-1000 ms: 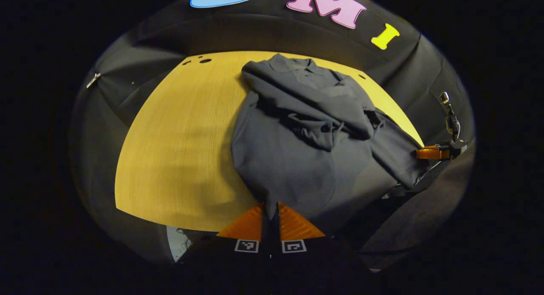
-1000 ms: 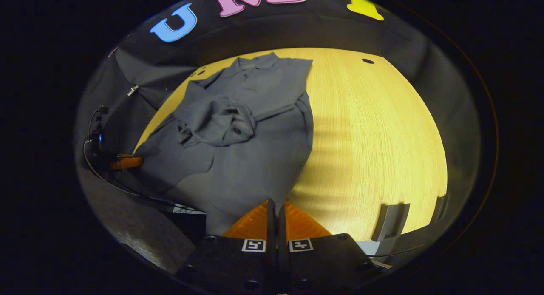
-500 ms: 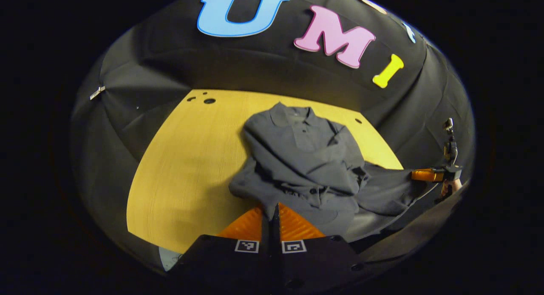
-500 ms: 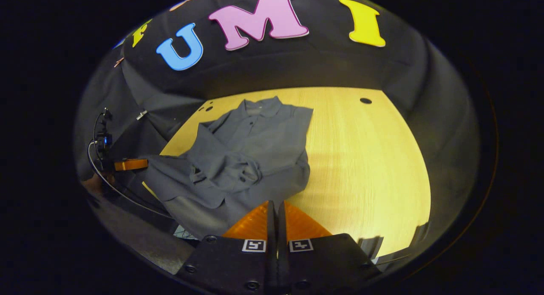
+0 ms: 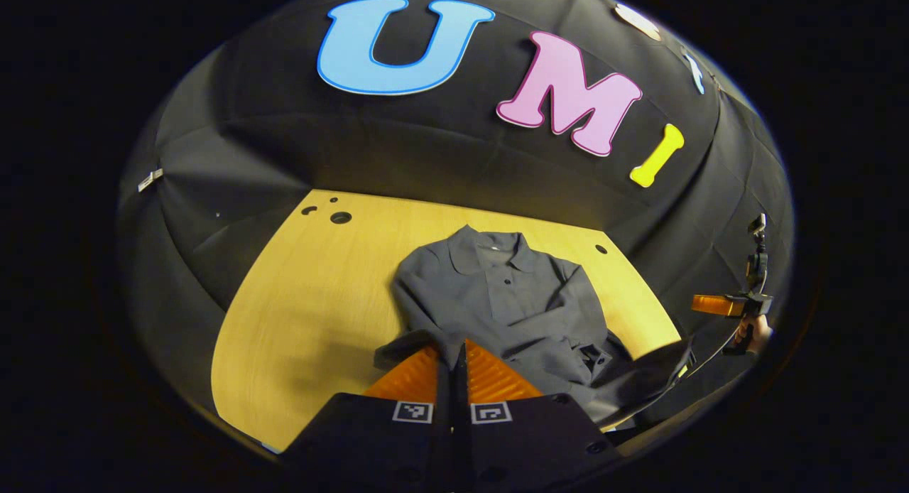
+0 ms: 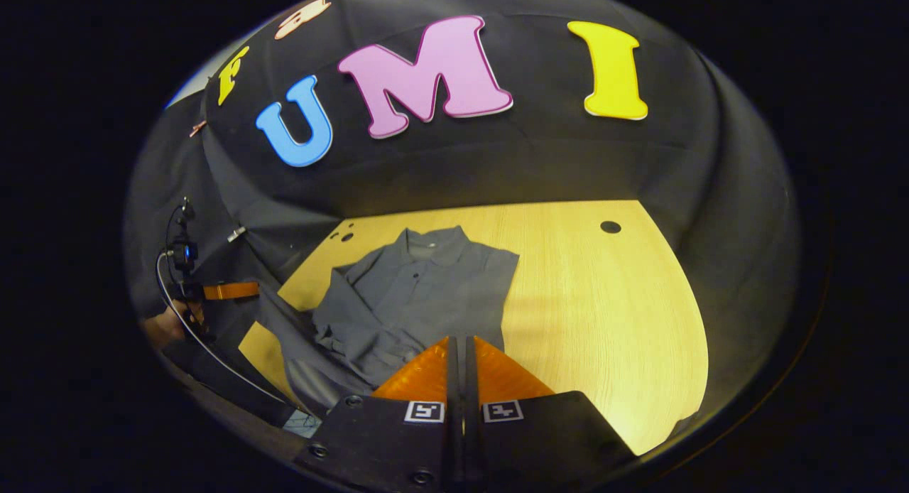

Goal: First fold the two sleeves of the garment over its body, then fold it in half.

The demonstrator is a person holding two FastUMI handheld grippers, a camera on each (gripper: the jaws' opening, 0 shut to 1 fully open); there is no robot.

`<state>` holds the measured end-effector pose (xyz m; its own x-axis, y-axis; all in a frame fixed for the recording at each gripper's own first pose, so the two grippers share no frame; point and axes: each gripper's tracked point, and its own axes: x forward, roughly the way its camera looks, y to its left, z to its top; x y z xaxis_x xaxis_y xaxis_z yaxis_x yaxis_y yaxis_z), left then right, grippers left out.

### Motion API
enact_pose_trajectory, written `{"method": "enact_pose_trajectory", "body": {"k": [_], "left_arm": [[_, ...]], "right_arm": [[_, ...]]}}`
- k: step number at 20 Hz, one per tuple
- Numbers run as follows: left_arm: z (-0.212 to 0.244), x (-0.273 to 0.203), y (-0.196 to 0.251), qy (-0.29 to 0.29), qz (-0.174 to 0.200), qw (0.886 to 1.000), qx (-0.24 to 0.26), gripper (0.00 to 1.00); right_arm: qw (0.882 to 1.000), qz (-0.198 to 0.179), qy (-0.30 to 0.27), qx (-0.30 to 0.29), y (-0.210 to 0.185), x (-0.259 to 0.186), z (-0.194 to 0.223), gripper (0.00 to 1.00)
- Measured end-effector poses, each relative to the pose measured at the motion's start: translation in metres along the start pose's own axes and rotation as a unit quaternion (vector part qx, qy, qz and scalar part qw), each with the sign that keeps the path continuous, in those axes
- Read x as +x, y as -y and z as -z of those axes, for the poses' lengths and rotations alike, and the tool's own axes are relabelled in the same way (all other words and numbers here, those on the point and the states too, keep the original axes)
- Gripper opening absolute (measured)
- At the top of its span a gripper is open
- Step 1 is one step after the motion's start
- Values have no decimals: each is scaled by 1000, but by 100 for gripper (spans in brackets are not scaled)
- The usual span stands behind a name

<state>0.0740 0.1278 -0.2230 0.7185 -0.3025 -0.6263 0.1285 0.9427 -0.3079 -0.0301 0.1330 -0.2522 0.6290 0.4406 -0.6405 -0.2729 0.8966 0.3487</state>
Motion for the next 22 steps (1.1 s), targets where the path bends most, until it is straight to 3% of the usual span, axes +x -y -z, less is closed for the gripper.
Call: {"method": "enact_pose_trajectory", "body": {"k": [4,7,8,9,10,11,12,13,14,18,19,20,21,22], "left_arm": [[23,5,4,-21,-5,1000,3,5],[30,5,2,-29,-7,1000,6,8],[30,4,1,-30,-8,999,7,5],[30,5,0,-32,-9,999,7,5],[31,5,-1,-33,-9,999,8,5],[33,5,0,-35,-9,999,9,5],[35,4,0,-37,-10,999,12,5],[36,6,0,-39,-9,999,15,9],[37,7,1,-41,-8,999,19,5],[43,8,3,-48,0,998,29,8],[46,6,4,-49,2,998,32,5],[47,6,5,-51,4,998,34,5],[49,6,4,-51,6,998,35,5],[52,7,5,-52,8,998,35,8]], "right_arm": [[990,5,-106,95,-4,12,80,8],[969,15,-210,130,-10,5,152,41],[962,18,-235,136,-13,3,173,58],[957,22,-252,139,-15,4,187,69],[955,28,-264,136,-17,4,198,69],[952,40,-274,129,-16,5,208,58],[950,52,-282,119,-14,6,216,72],[949,64,-290,108,-13,6,223,72],[947,73,-296,98,-14,8,228,72],[941,93,-319,69,-22,14,249,73],[938,102,-327,58,-22,16,253,73],[940,116,-318,36,-20,19,249,73],[935,135,-328,9,-18,18,253,71],[937,132,-324,-9,-28,25,250,71]]}}
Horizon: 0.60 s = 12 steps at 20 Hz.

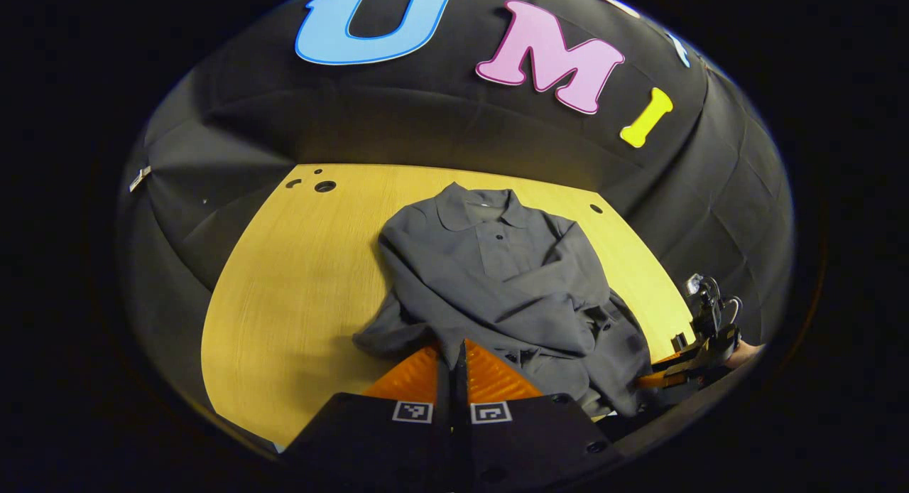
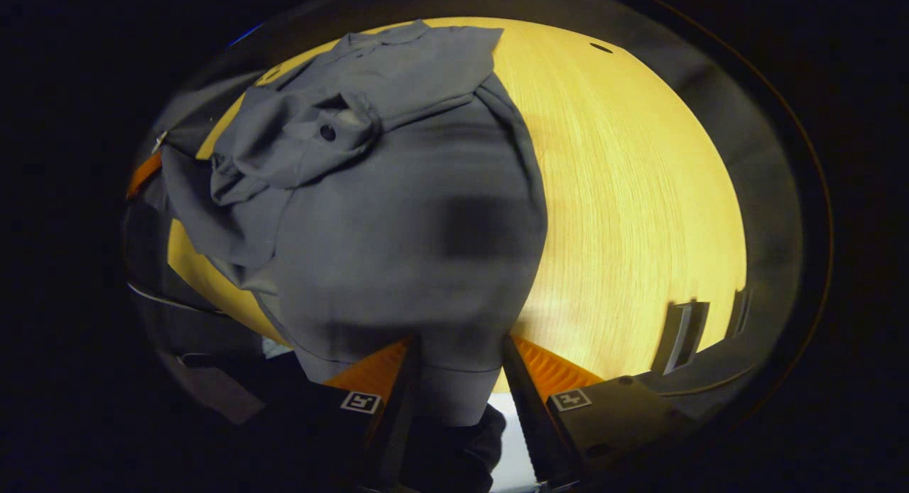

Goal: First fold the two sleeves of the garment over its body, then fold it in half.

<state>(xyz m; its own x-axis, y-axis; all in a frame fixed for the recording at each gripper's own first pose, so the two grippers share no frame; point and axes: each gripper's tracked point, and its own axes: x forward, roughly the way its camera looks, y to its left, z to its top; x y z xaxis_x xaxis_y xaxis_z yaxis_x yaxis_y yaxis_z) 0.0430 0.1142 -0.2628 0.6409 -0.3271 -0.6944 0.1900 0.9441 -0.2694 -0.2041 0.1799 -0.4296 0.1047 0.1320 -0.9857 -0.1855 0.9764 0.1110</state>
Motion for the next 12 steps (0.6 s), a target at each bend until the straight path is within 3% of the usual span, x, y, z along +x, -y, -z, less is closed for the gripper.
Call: {"method": "enact_pose_trajectory", "body": {"k": [3,4,6,7,9,12], "left_arm": [[6,2,0,-2,4,1000,2,5],[7,3,2,1,8,1000,0,5],[4,2,3,5,12,1000,1,5],[2,2,3,8,13,1000,7,5],[-7,2,2,19,15,1000,15,5],[-22,6,2,29,17,999,1,5]], "right_arm": [[998,7,29,-56,-18,1,-17,18],[997,-7,52,-61,-23,3,-27,0],[991,-78,109,16,-40,-1,-60,5],[979,-125,145,68,-51,-10,-82,5],[958,-170,192,129,-57,-28,-116,5],[934,-213,232,172,-60,-57,-154,5]]}}
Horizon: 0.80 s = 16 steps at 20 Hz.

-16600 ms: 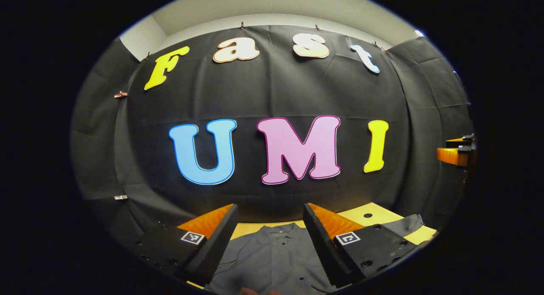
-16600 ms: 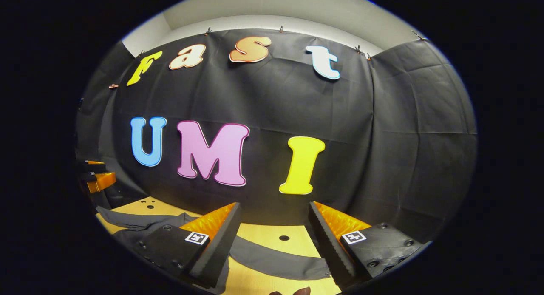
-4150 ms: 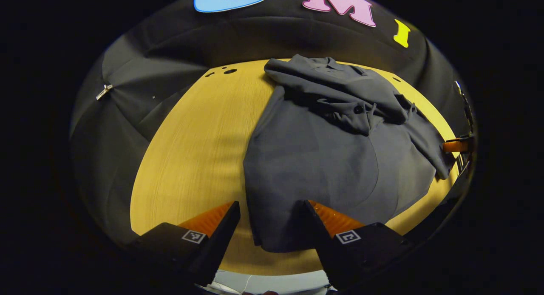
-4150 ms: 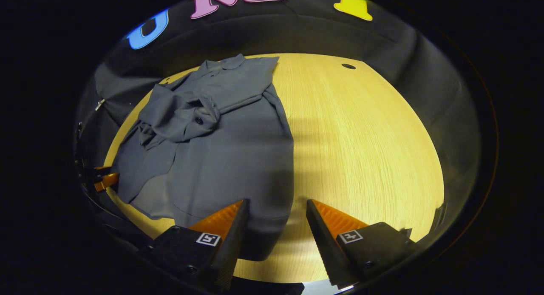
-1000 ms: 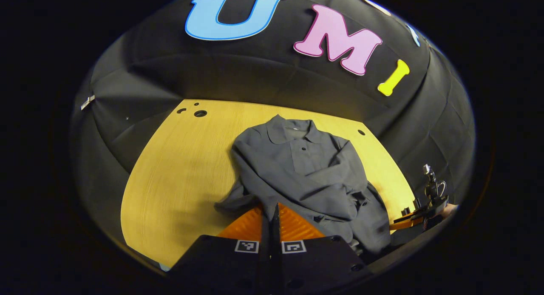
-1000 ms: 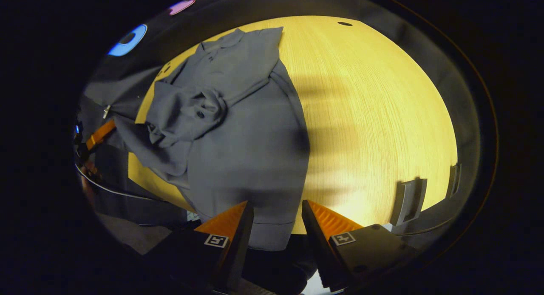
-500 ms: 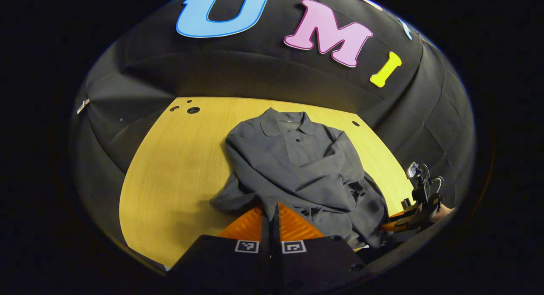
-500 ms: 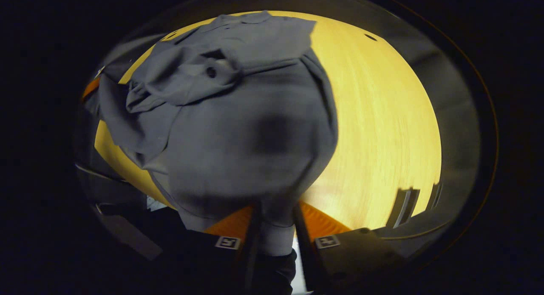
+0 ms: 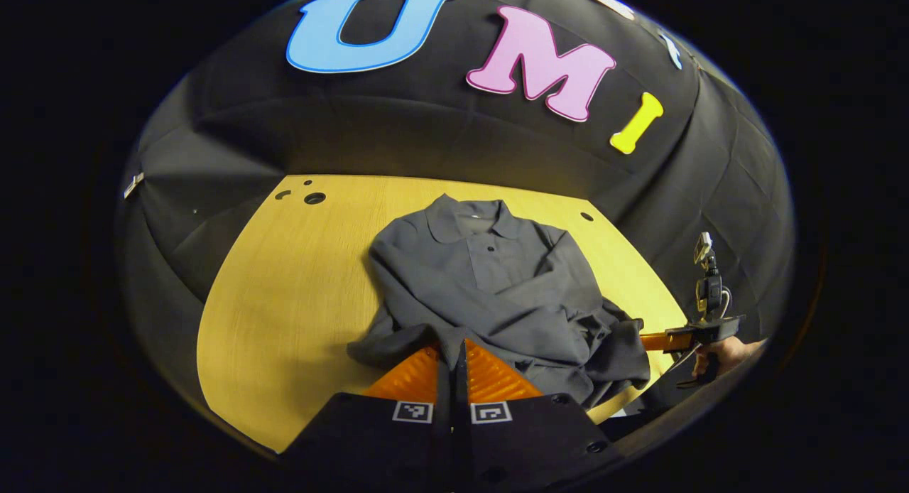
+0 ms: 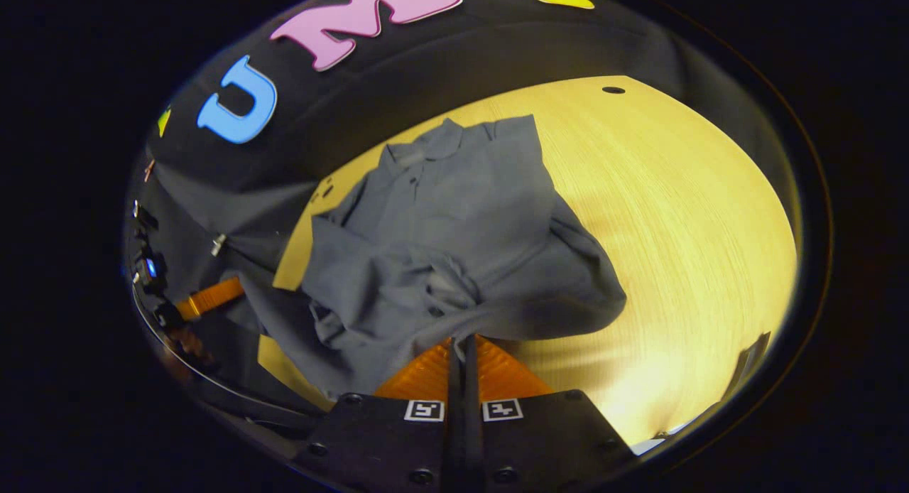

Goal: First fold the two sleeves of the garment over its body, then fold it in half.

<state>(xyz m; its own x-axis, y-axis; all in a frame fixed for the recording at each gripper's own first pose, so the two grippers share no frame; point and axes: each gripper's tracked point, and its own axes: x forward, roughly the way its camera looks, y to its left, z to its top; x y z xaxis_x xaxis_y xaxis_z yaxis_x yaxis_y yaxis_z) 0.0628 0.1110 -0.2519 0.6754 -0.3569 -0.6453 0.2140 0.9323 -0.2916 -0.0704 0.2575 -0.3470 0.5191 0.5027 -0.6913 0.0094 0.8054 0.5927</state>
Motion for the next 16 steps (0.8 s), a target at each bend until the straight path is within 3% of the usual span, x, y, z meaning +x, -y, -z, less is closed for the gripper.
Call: {"method": "enact_pose_trajectory", "body": {"k": [4,8,12,16], "left_arm": [[-24,8,-4,19,-5,1000,4,5],[-58,26,-12,46,-15,998,-27,5],[-104,45,-24,82,-25,993,-75,5],[-137,69,-49,109,-58,990,-66,5]], "right_arm": [[992,-55,69,85,-17,-3,-50,5],[986,-66,104,113,-11,11,-101,5],[983,-70,136,102,-11,32,-151,5],[982,-71,158,78,-5,55,-196,5]]}}
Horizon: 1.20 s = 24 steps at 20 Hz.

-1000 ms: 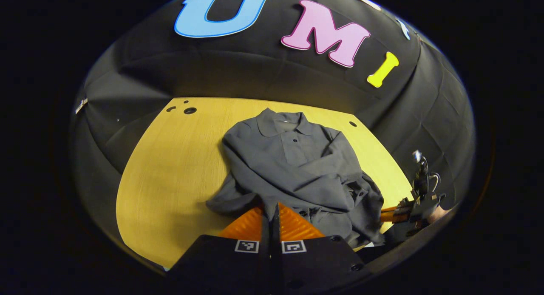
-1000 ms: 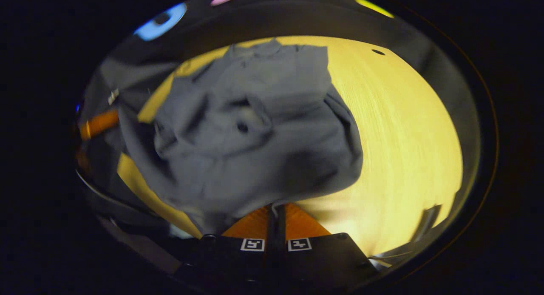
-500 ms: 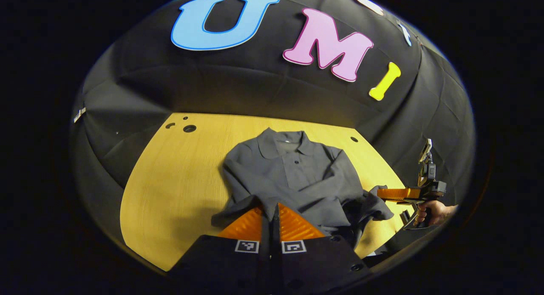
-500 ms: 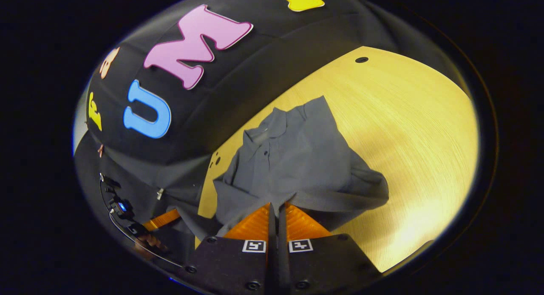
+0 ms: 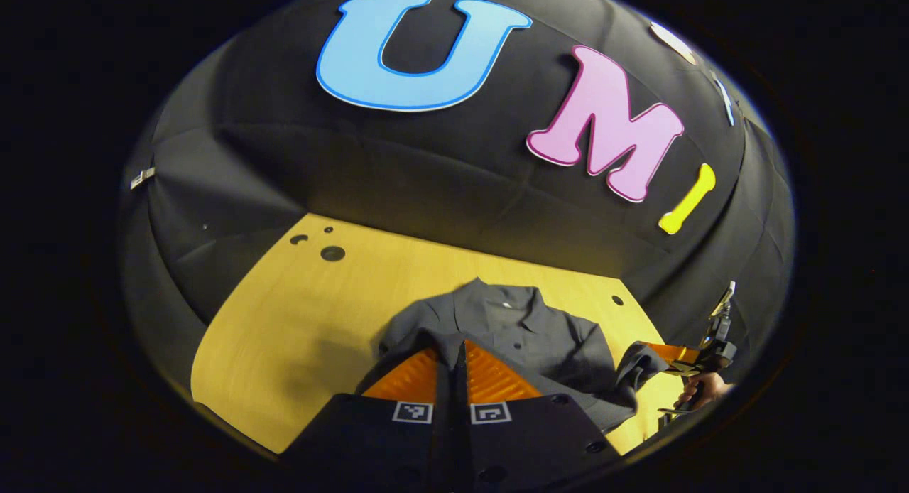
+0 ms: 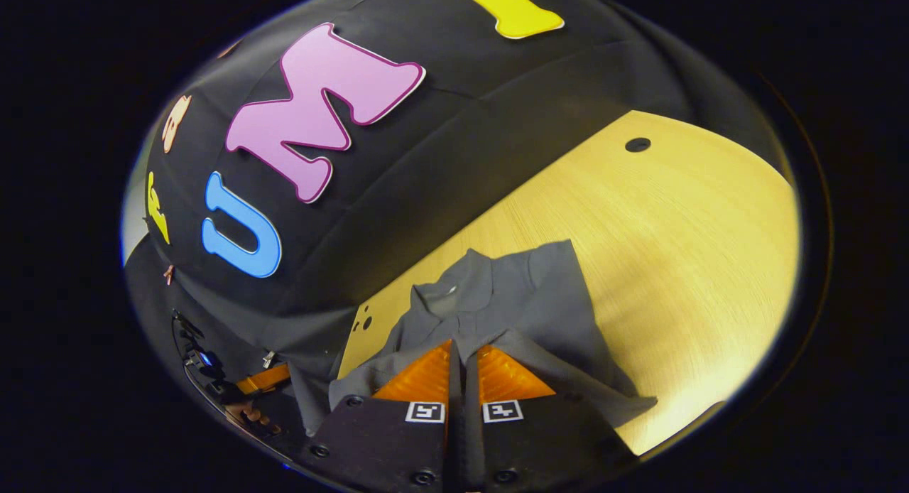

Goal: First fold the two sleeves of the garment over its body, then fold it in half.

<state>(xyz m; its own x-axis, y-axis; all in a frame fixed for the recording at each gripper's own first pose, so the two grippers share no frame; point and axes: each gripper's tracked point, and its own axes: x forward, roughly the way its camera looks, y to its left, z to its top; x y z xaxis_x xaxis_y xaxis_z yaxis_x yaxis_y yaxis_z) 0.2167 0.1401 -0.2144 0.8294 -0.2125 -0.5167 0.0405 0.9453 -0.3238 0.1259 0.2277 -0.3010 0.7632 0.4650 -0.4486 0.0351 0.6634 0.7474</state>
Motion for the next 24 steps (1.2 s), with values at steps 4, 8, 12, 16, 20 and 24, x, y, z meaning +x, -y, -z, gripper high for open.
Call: {"method": "enact_pose_trajectory", "body": {"k": [4,8,12,16,20,24], "left_arm": [[-14,40,-22,17,-30,999,-13,5],[-6,82,-41,6,-44,999,-18,5],[15,119,-61,-15,-70,997,-27,5],[26,144,-70,-21,-82,996,-12,5],[45,162,-78,-40,-104,994,15,5],[60,173,-82,-50,-124,990,44,5]], "right_arm": [[1000,9,10,-19,15,30,-25,5],[999,32,13,-31,44,56,-39,5],[997,60,-6,-38,75,78,-30,5],[996,73,-22,-56,89,89,-19,5],[994,91,-31,-57,105,100,-12,5],[993,101,-35,-58,113,106,-8,5]]}}
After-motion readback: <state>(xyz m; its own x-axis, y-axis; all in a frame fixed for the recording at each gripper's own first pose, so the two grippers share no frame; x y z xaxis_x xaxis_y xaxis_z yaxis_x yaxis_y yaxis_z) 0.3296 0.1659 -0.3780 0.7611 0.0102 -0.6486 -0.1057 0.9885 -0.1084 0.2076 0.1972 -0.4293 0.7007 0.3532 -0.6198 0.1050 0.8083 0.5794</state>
